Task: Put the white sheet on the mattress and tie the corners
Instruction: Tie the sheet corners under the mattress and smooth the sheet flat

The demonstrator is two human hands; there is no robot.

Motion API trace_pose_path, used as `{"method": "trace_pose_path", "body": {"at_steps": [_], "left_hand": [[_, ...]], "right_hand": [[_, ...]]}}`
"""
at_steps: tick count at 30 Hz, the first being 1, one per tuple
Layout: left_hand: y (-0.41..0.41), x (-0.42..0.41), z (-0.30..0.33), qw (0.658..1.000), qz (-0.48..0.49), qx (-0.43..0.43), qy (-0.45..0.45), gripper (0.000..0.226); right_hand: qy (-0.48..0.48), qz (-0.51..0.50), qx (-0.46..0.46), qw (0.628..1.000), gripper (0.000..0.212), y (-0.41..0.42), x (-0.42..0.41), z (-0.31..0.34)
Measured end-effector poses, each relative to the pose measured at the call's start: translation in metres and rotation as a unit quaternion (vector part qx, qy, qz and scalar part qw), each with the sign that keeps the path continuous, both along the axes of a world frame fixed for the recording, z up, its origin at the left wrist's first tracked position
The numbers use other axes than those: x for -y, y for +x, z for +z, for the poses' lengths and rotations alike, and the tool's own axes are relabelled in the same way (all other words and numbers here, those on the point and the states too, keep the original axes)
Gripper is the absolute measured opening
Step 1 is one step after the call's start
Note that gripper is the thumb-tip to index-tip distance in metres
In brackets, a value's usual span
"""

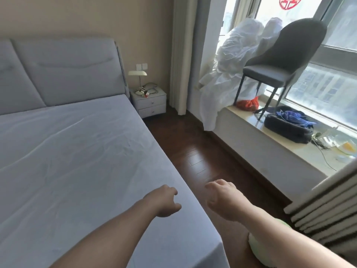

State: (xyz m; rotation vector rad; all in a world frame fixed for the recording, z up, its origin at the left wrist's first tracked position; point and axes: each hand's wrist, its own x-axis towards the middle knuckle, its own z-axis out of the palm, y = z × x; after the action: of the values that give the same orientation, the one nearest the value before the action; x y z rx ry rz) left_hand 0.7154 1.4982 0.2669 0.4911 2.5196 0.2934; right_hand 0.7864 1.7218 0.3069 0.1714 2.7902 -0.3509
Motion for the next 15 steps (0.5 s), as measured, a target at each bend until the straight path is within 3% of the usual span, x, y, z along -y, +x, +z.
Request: {"method": "trace_pose_path", "body": {"at_steps": [2, 8, 15], "left_hand": [[-0.025, -0.001, 0.003, 0.999, 0.043, -0.001, 0.001, 0.065], [-0.07, 0.009, -0.002, 0.982, 0.19, 0.011, -0.006, 0.063], [-0.061, -0.004, -0.016, 0.916, 0.397, 0.047, -0.037, 0.063]], "right_hand": [[0.006, 0.049, 0.008, 0.999, 0.043, -0.042, -0.005, -0.001], [-0.038, 0.173, 0.011, 0.984, 0.049, -0.163, -0.009, -0.033], [-0.097, 0.359, 0.056, 0.927, 0.056, -0.254, -0.003, -0.081]]}}
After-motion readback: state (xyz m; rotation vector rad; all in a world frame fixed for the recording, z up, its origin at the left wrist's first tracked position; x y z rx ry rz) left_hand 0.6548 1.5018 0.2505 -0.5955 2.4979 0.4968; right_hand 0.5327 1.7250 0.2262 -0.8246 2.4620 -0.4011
